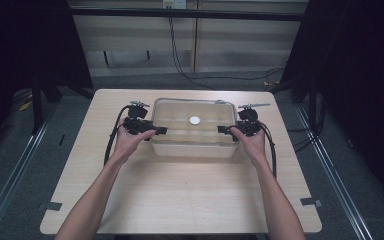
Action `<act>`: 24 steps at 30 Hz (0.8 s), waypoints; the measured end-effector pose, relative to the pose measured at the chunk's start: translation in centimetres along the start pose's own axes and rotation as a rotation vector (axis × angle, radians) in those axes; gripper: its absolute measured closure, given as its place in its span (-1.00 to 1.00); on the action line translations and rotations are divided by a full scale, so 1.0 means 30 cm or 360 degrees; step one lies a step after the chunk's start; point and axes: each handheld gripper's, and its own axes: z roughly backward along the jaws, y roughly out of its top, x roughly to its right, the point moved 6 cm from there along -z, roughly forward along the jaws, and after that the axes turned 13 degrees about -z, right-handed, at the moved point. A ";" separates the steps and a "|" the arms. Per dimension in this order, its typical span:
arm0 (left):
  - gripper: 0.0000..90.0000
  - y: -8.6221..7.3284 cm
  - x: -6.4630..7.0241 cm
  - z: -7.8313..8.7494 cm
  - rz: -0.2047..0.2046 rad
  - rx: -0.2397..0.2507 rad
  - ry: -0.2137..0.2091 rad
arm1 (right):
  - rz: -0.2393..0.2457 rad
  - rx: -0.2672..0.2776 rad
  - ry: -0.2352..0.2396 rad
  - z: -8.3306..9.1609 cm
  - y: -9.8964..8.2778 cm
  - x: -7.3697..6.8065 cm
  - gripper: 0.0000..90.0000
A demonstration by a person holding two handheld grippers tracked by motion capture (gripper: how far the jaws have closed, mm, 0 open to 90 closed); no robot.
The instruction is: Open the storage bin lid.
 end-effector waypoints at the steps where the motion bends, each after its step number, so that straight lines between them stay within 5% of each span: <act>1: -0.51 -0.002 -0.001 0.001 0.0008 0.0008 0.0005 | -0.0006 0.0001 -0.0008 0.001 0.000 0.000 -0.82; 13: -0.52 -0.006 0.001 0.007 0.0006 0.0050 0.0016 | -0.0037 0.0012 -0.0061 0.012 0.000 -0.008 -0.76; 24: -0.37 0.005 0.014 0.027 0.0000 0.0125 0.0015 | -0.0051 0.0110 0.0067 0.063 0.017 -0.024 -0.70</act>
